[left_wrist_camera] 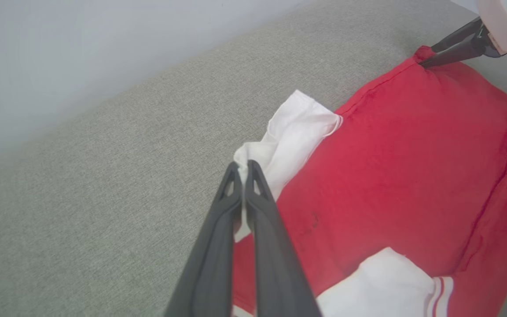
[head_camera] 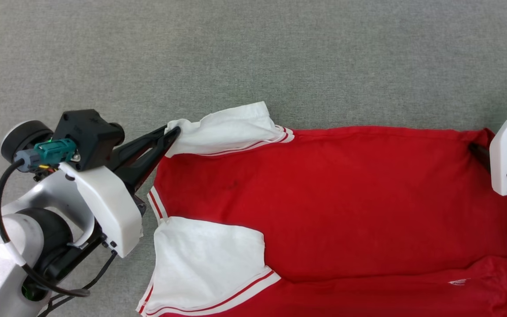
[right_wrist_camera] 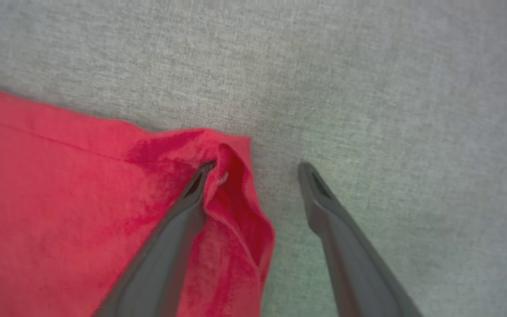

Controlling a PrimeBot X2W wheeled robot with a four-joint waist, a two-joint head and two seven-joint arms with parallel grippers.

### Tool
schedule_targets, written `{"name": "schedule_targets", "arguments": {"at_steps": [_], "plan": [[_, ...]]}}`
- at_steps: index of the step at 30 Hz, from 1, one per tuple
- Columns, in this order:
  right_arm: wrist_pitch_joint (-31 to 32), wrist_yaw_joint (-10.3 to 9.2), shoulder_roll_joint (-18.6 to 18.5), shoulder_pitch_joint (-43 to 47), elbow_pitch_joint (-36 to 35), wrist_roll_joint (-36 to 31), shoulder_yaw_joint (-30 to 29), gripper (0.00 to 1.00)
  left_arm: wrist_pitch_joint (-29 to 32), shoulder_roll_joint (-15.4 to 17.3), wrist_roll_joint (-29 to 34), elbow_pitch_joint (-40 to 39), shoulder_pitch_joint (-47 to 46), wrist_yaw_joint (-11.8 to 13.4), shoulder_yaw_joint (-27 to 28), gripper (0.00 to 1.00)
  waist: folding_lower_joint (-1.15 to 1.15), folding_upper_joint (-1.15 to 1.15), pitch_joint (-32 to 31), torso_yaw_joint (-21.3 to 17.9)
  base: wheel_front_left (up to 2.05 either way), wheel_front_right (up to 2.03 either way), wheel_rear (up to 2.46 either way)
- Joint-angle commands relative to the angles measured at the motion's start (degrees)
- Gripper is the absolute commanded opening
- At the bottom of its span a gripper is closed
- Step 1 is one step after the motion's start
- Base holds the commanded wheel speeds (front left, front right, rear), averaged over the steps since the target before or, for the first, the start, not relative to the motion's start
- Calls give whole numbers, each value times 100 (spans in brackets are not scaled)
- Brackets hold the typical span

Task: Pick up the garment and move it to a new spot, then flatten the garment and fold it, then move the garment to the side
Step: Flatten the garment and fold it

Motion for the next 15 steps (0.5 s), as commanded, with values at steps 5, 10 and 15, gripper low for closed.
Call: {"name": "schedule_targets", "arguments": {"at_steps": [5,10,15], "plan": [[-135,41,170,270,433,168,480,12,-98,-82,-37,127,106,-10,-61,0,0,0,-92,37,0,0,0],[-470,18,24,136,528,206,465,0,-238,-61,-47,282,282,91,1,0,0,0,-322,-47,0,0,0],[-801,10,-116,159,406,347,413,0,-392,-4,-142,338,620,248,118,0,0,0,-666,-152,0,0,0]]}}
